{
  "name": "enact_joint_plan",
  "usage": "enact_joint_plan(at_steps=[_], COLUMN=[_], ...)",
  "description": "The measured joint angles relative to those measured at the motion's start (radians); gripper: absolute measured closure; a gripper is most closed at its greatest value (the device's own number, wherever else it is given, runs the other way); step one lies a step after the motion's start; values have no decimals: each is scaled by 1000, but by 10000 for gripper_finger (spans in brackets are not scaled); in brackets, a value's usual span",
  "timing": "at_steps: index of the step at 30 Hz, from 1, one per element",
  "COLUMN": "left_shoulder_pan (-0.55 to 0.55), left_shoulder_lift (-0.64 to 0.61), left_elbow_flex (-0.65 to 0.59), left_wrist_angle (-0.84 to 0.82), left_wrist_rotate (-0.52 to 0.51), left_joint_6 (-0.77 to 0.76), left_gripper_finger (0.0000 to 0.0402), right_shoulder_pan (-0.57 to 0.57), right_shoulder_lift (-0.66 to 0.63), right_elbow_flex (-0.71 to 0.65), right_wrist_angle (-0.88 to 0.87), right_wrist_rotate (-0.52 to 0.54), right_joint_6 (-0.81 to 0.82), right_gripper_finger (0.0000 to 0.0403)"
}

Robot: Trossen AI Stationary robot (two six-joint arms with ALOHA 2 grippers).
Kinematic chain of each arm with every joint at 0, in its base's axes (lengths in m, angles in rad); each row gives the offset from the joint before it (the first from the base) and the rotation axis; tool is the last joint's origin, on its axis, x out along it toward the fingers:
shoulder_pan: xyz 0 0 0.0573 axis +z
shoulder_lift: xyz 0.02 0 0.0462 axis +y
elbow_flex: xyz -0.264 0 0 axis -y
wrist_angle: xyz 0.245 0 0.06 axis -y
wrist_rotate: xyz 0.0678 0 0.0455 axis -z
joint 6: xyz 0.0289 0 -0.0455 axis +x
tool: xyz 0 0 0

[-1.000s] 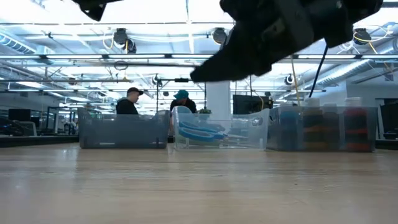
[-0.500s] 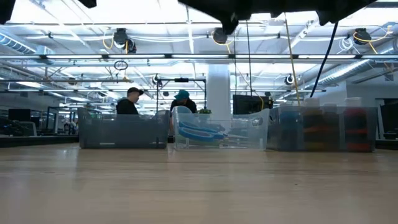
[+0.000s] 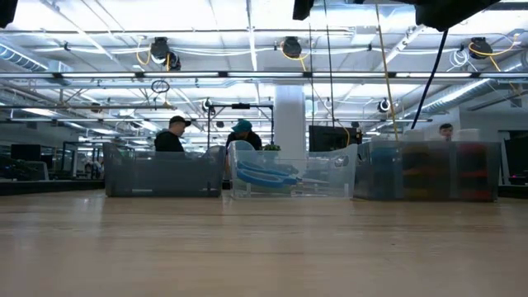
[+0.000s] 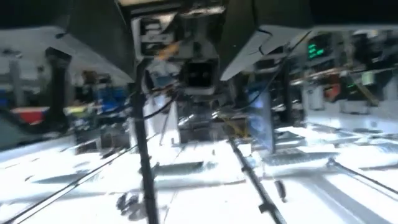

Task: Pick & Place Paint Supplies
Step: Put the gold paint brush into the left black bin

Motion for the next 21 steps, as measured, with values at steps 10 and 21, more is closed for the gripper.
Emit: enact_joint_plan(at_steps=[10, 21], left_shoulder_pan=[41, 115], left_shoulder_lift=[19, 192], left_elbow_flex=[0, 120], left_wrist_angle=[-24, -14], left_wrist_rotate=[52, 62], left_joint_6=[-96, -120], left_gripper_finger=[133, 134], right_shoulder_pan=[0, -7], right_shoulder_lift=[1, 34], right_elbow_flex=[0, 0], right_wrist_angle=[42, 61], right_wrist_rotate=[-6, -3], right_joint_6=[6, 10], right_gripper_finger=[402, 402])
